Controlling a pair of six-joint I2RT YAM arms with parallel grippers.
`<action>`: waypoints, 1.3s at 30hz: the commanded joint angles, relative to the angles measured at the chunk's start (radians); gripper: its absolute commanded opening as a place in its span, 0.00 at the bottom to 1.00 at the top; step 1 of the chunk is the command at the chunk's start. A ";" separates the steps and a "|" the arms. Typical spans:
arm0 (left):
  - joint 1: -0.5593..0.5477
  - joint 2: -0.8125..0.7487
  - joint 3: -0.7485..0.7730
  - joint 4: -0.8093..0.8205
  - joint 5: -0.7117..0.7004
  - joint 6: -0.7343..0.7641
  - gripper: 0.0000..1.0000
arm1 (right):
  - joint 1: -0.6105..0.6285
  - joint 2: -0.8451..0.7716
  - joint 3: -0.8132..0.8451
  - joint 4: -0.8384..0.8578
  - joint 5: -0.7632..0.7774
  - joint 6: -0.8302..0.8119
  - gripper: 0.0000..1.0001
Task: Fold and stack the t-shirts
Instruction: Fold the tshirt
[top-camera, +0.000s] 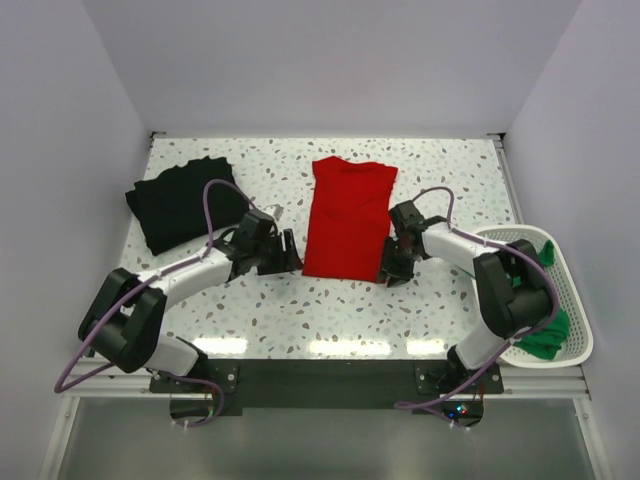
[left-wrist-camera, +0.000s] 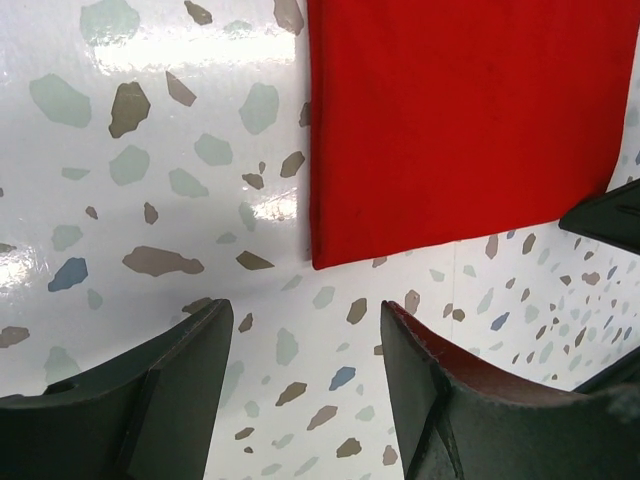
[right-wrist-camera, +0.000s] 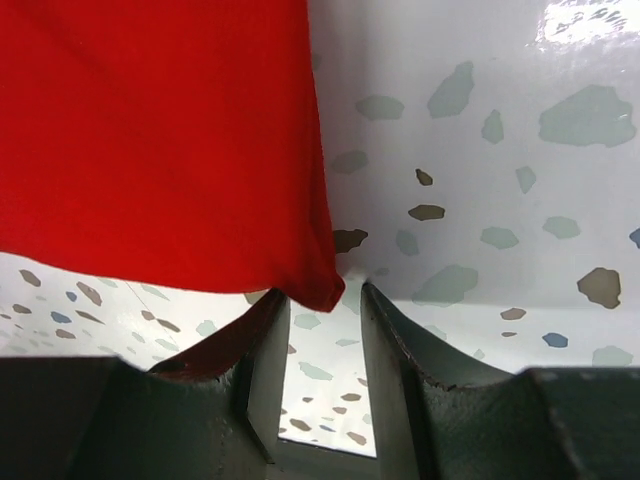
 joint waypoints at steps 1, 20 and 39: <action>0.004 -0.025 -0.015 0.014 -0.003 -0.018 0.65 | 0.000 0.008 -0.001 0.030 0.023 -0.021 0.38; -0.031 0.104 0.016 0.052 0.039 -0.013 0.65 | 0.000 0.082 -0.001 0.034 0.012 -0.064 0.11; -0.054 0.241 0.052 0.094 0.098 -0.027 0.47 | 0.000 0.078 -0.001 0.022 0.009 -0.067 0.01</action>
